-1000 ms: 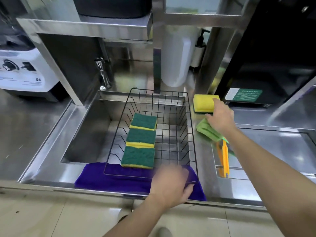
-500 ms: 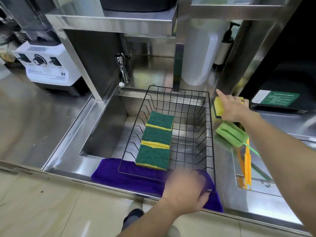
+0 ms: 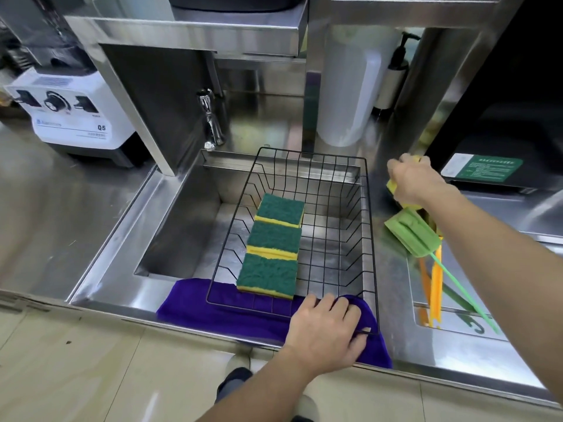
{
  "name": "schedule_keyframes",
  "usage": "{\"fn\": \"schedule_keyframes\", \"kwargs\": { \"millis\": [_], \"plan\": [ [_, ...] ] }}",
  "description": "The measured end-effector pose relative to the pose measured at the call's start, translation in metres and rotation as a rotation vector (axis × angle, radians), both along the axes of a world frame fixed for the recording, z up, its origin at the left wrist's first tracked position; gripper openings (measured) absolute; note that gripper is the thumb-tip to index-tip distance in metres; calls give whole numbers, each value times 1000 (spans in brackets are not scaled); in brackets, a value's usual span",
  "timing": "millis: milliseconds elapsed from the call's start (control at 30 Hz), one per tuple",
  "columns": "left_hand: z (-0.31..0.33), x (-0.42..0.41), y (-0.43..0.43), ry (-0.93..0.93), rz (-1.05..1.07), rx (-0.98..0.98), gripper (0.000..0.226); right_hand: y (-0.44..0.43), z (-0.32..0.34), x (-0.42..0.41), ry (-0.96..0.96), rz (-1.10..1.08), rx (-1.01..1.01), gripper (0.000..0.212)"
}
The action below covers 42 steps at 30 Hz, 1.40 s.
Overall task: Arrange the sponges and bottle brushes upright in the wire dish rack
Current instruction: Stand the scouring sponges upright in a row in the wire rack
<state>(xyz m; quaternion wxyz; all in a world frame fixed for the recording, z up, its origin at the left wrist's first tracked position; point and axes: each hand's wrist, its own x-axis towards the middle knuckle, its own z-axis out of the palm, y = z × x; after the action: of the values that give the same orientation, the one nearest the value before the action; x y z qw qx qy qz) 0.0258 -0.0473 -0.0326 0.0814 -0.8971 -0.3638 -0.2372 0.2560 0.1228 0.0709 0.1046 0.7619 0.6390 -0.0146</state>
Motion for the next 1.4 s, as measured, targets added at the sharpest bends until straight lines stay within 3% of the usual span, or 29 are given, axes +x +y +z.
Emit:
{"fn": "schedule_keyframes", "kwargs": {
  "millis": [167, 333, 400, 533, 600, 667, 733, 933, 1133, 1300, 1400],
  "plan": [
    [-1, 0, 0, -18, -4, 5, 27, -7, 4, 2, 73, 10, 7, 42],
    [-1, -1, 1, -3, -10, -15, 29, -10, 29, -12, 430, -127, 388, 19],
    [-1, 1, 3, 6, -14, -17, 31, -11, 36, -19, 555, -167, 424, 22],
    [1, -7, 1, 18, -45, 7, 35, -19, 35, -33, 629, -141, 540, 26],
    [4, -18, 6, 20, -33, 32, 37, -22, 35, -41, 737, -169, 577, 46],
    [6, -36, 15, 0, 18, 66, 38, -23, 35, -48, 800, -224, 581, 65],
    [7, -58, 25, 11, 82, 85, 40, -21, 31, -54, 808, -280, 543, 70],
    [3, -91, 39, -8, 200, 113, 39, 0, 8, -74, 946, -247, 307, 55],
    [1, -90, 38, -47, 209, 113, 35, 30, -14, -101, 1187, -292, 268, 51],
    [-1, -88, 37, -63, 209, 81, 33, 56, -31, -116, 1230, -324, 229, 41],
    [-1, -88, 36, -67, 214, 59, 32, 65, -42, -125, 1227, -366, 216, 46]
  ]
}}
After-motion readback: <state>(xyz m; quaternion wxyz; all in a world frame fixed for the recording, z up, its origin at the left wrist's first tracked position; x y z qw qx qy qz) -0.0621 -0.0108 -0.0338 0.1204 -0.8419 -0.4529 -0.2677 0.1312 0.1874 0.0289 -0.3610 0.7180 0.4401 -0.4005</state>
